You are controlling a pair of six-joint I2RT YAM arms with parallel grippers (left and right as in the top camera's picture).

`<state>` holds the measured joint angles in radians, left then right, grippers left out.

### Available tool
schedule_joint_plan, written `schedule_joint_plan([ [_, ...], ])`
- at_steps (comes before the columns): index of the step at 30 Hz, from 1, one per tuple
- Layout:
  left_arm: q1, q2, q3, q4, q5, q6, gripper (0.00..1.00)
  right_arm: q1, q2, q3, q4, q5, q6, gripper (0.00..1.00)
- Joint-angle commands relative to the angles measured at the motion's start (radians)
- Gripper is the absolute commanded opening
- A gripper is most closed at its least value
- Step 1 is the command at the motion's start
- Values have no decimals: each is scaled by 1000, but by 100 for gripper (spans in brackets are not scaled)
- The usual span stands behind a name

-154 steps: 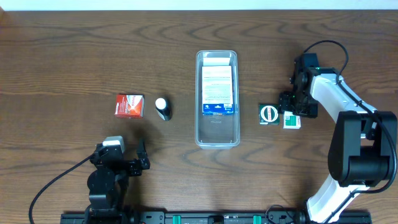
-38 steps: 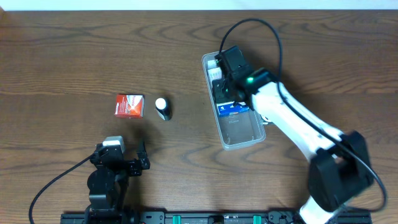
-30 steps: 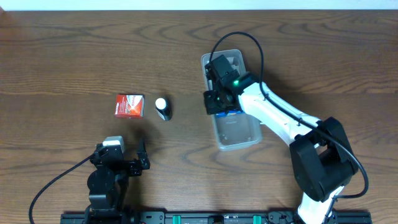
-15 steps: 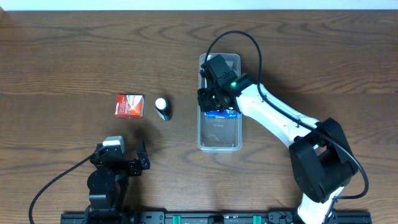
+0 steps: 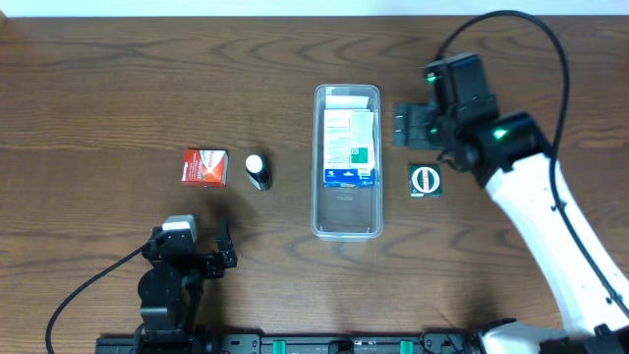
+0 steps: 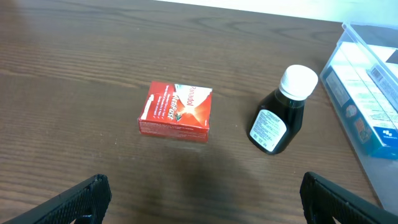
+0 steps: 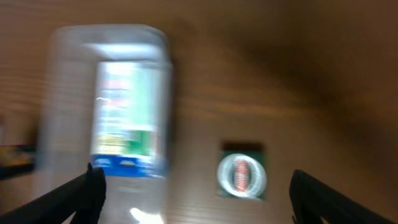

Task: Pack container
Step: 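Move the right gripper to the green ointment box and grasp it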

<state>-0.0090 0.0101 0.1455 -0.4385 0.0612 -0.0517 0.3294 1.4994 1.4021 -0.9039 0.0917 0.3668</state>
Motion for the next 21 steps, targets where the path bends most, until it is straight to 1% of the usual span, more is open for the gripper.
schedule_joint_plan([
  [1, -3, -6, -19, 0, 6, -2, 98, -70, 82, -51, -25, -13, -5, 93],
  [4, -3, -6, -19, 0, 6, -1, 98, -97, 146, -98, -29, -55, -6, 93],
  [9, -3, -6, -19, 0, 6, -1, 98, -108, 253, -166, -12, -55, -6, 96],
  [15, -3, -6, -19, 0, 6, -1, 98, -111, 348, -208, 42, -55, -16, 95],
  [16, -3, -6, -19, 0, 6, -1, 98, -111, 357, -214, 53, -55, -16, 94],
  [20, -3, -6, -19, 0, 6, -1, 98, -111, 371, -225, 89, -54, -16, 80],
  [21, -3, -6, -19, 0, 6, -1, 98, -111, 370, -225, 93, -55, -16, 79],
])
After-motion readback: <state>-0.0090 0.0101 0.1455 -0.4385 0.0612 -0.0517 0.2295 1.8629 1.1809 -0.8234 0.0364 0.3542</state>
